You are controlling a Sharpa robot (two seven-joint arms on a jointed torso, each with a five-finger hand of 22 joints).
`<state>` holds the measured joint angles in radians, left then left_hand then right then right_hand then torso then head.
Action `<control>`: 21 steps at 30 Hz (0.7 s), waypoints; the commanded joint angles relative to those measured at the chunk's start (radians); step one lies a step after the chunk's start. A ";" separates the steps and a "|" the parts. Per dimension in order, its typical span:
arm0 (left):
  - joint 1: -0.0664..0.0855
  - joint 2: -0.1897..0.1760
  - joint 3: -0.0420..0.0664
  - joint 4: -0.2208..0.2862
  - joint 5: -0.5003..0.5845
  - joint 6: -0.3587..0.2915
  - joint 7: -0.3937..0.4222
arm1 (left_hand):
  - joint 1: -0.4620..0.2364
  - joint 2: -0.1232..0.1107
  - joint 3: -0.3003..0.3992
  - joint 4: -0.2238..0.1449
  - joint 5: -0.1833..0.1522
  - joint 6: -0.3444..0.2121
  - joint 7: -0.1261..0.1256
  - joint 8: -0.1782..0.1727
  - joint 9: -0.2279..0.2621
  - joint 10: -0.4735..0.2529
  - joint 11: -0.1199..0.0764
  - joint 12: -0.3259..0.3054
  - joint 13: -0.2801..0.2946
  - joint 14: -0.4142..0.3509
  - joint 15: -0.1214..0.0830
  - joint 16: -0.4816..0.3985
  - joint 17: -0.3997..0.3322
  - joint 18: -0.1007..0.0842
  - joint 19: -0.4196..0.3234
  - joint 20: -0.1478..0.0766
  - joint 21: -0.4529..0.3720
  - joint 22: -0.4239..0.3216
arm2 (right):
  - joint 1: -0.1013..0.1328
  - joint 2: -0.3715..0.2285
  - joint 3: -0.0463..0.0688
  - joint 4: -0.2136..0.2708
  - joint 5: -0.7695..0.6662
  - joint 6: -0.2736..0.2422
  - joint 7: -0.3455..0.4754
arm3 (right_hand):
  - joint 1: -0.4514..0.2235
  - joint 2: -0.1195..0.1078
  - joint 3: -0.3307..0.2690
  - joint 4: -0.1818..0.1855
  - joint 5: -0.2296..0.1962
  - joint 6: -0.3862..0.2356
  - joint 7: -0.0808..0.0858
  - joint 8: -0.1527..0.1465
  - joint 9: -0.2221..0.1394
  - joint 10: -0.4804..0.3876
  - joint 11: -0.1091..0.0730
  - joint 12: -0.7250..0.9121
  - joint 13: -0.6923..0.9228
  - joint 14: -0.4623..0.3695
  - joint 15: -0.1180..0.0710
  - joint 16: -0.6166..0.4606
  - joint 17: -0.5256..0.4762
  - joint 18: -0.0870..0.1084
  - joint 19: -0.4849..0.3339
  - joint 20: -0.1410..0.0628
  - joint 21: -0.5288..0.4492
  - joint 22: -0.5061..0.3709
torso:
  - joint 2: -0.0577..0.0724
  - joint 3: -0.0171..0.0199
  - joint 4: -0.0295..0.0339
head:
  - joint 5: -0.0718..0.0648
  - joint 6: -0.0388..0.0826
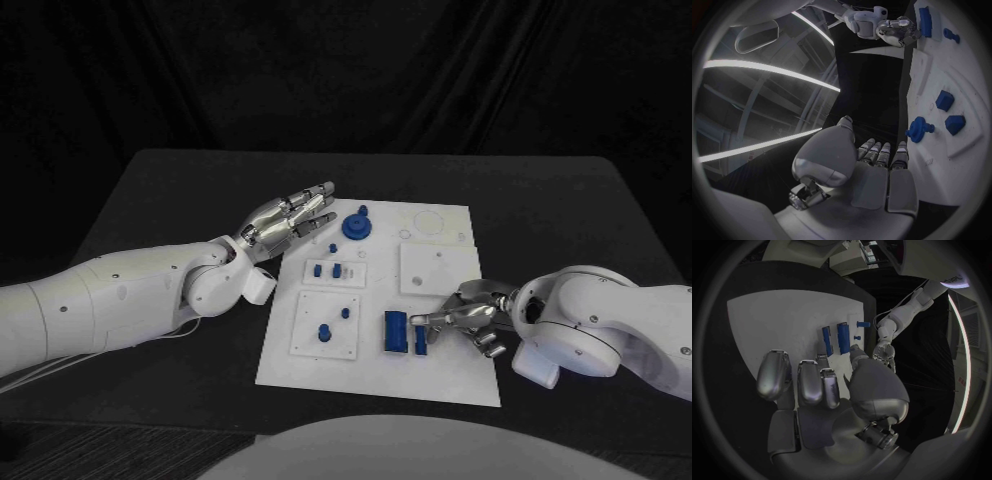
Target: Assemble the parts on the task board
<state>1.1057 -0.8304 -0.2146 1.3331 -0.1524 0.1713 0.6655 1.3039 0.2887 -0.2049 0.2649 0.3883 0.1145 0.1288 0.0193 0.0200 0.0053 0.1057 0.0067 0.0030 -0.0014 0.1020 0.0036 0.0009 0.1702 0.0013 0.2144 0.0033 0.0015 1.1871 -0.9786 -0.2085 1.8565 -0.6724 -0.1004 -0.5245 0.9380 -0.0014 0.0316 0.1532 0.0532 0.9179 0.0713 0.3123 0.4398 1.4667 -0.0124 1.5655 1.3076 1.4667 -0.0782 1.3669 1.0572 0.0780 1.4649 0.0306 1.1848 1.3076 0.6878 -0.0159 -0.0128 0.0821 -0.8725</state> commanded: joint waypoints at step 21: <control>-0.004 0.002 0.001 0.007 0.005 -0.122 0.239 | 0.032 -0.047 -0.029 0.026 -0.004 0.112 -0.004 0.030 0.013 0.037 -0.002 0.081 0.019 0.001 -0.012 -0.004 -0.001 0.004 0.001 -0.020 -0.002 0.000 | 0.079 -0.171 0.000 -0.015 0.279 -0.294 0.673 | -0.156 0.197 -0.317 0.135 0.037 -0.067 0.103 -0.058 -0.135 -0.577 0.138 -1.056 -0.793 -0.376 0.150 -0.896 -0.825 0.078 -0.439 0.119 -0.987 -0.373 | -0.010 -0.0022 0.0015 | -0.063 0.000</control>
<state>1.1036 -0.8298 -0.2145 1.3382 -0.1524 0.0989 0.6743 1.3341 0.2477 -0.2318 0.2857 0.3883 0.2182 0.1251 0.0426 0.0320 0.0410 0.1117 0.0842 0.0217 -0.0011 0.0979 0.0036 0.0014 0.1702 0.0021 0.2007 0.0033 0.0028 1.2707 -1.1509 -0.2081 1.8520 -0.5691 -0.3810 -0.0886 0.7684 0.1942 -0.2722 0.2899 0.1018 0.8716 0.1544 0.2668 0.3199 0.9516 0.0982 0.5798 0.5625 1.1411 0.0434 0.5394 0.2580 0.1717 1.0784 0.1280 0.2578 0.9799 0.6826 -0.0157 -0.0115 0.0299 -0.8725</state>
